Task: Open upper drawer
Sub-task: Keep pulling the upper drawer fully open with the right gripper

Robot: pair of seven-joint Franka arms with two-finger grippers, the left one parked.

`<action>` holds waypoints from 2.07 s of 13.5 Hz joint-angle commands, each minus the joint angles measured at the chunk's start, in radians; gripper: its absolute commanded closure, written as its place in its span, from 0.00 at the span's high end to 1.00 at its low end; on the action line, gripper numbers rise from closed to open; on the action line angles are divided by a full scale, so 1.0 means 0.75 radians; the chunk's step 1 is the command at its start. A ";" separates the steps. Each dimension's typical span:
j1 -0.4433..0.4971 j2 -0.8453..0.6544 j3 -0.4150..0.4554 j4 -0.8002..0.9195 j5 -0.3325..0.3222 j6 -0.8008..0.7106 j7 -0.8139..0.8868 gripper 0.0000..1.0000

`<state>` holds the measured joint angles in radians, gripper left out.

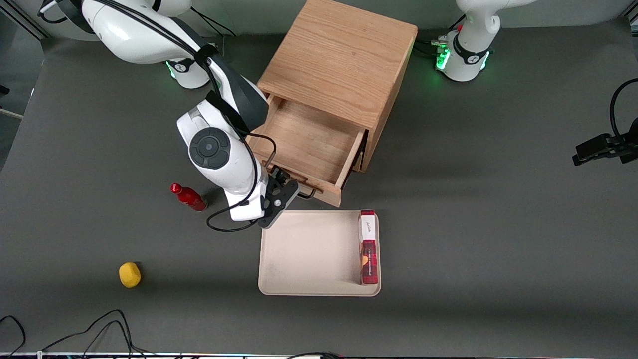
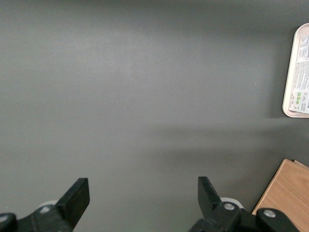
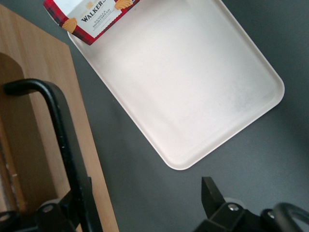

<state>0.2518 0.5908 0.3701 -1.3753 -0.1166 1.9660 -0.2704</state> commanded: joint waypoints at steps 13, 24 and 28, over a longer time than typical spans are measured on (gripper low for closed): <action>-0.019 0.124 -0.035 0.195 -0.033 0.003 -0.032 1.00; -0.029 0.145 -0.039 0.238 -0.031 0.003 -0.030 1.00; -0.029 0.143 -0.035 0.244 -0.018 -0.014 -0.028 1.00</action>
<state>0.2304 0.6754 0.3387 -1.2370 -0.1180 1.9635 -0.2840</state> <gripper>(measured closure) 0.000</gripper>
